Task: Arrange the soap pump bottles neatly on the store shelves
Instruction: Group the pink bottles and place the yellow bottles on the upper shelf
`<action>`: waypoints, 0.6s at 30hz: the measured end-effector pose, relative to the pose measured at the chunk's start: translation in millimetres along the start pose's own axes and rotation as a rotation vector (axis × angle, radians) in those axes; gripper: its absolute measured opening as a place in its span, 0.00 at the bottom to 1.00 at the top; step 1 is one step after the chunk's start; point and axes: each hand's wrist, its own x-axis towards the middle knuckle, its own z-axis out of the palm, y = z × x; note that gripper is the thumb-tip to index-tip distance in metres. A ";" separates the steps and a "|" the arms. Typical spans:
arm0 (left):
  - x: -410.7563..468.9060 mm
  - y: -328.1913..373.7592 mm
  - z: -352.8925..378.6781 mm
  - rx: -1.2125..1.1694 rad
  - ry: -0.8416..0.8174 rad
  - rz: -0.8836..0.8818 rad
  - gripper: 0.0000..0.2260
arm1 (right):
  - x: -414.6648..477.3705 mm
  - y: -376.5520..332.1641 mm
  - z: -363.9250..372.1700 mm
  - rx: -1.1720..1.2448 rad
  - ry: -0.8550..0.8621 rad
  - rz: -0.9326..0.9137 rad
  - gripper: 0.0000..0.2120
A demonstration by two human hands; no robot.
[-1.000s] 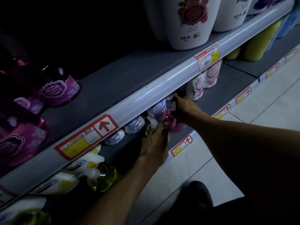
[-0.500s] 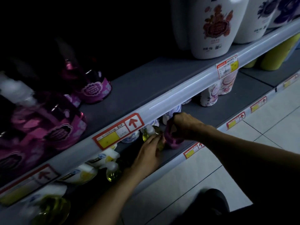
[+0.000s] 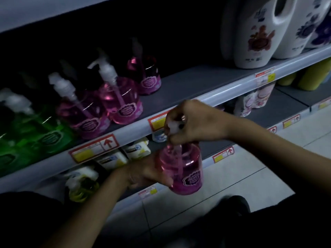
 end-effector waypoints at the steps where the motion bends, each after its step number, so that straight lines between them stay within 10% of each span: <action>1: -7.6 3.7 2.6 -0.057 -0.017 0.063 0.29 | 0.2 -8.2 -3.9 0.071 0.036 0.014 0.06; 6: -17.6 14.3 18.6 -0.272 0.170 0.312 0.25 | 5.8 -25.8 -19.0 0.411 0.238 0.016 0.08; 11: -14.1 28.7 28.0 -0.425 0.229 0.472 0.20 | -2.6 -3.9 -51.8 0.511 -0.063 0.020 0.33; 14: -9.2 40.8 25.4 -0.323 0.407 0.513 0.23 | -7.3 6.3 -53.1 0.578 -0.268 0.006 0.38; 18: -7.2 65.7 25.9 0.205 0.711 0.488 0.16 | 2.6 10.5 -40.0 0.623 -0.054 -0.043 0.40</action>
